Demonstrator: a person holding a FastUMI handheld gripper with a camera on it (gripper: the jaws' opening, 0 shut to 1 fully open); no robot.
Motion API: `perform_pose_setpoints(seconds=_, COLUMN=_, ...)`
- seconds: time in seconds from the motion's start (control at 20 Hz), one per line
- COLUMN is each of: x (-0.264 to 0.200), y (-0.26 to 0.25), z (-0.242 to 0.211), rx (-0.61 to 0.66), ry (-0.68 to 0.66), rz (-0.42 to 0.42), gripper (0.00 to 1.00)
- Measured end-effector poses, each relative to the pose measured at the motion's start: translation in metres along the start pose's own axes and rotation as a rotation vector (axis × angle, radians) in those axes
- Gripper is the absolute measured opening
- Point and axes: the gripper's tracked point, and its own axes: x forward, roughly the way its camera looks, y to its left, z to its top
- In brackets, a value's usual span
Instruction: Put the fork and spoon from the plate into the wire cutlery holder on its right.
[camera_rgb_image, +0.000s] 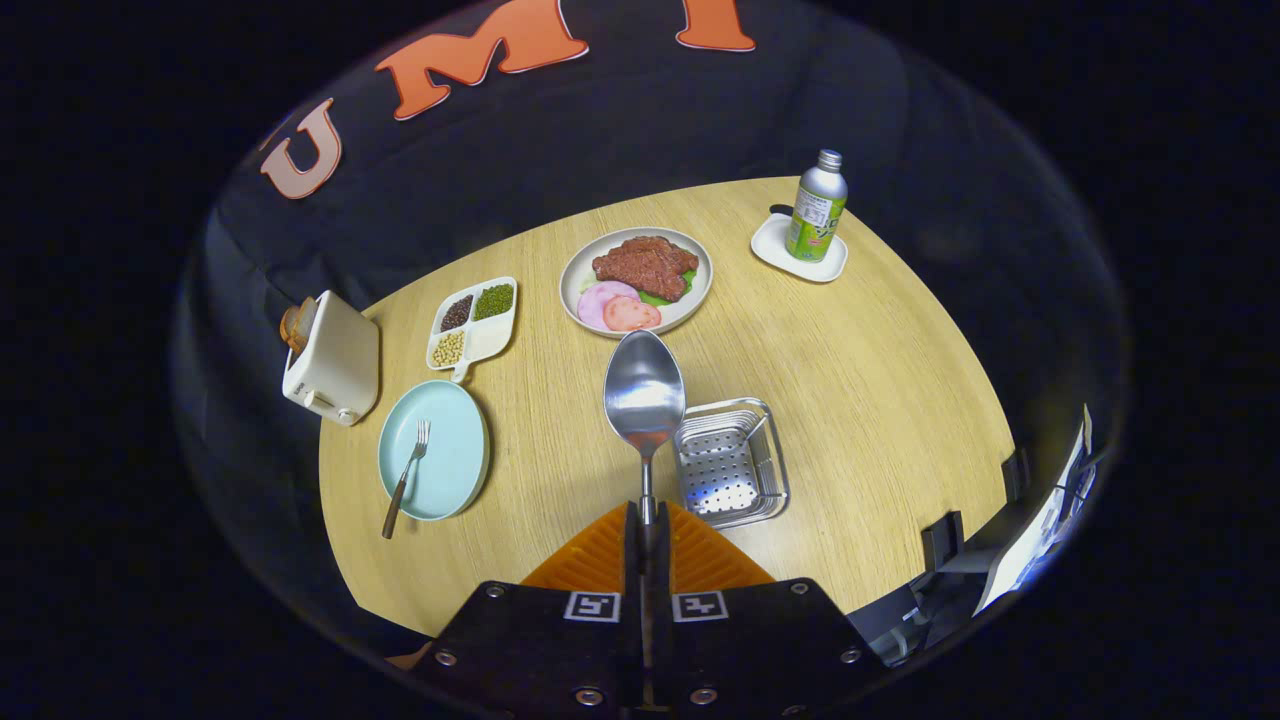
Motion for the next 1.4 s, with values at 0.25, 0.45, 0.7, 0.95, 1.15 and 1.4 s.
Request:
perform_pose_setpoints(seconds=0.25, x=0.001, y=-0.025, z=-0.012, rx=-0.004, ry=0.037, rz=0.012, gripper=0.05)
perform_pose_setpoints(seconds=0.45, x=0.012, y=-0.042, z=-0.026, rx=-0.008, ry=0.095, rz=0.011, gripper=0.05)
perform_pose_setpoints(seconds=0.7, x=0.022, y=-0.051, z=-0.025, rx=-0.037, ry=0.106, rz=0.028, gripper=0.06)
perform_pose_setpoints(seconds=0.95, x=0.03, y=-0.055, z=-0.012, rx=-0.048, ry=0.083, rz=0.063, gripper=0.07)
perform_pose_setpoints(seconds=1.15, x=0.031, y=-0.047, z=0.018, rx=-0.031, ry=-0.021, rz=0.115, gripper=0.1)
perform_pose_setpoints(seconds=1.4, x=0.01, y=-0.031, z=0.069, rx=0.027, ry=-0.229, rz=0.166, gripper=0.15)
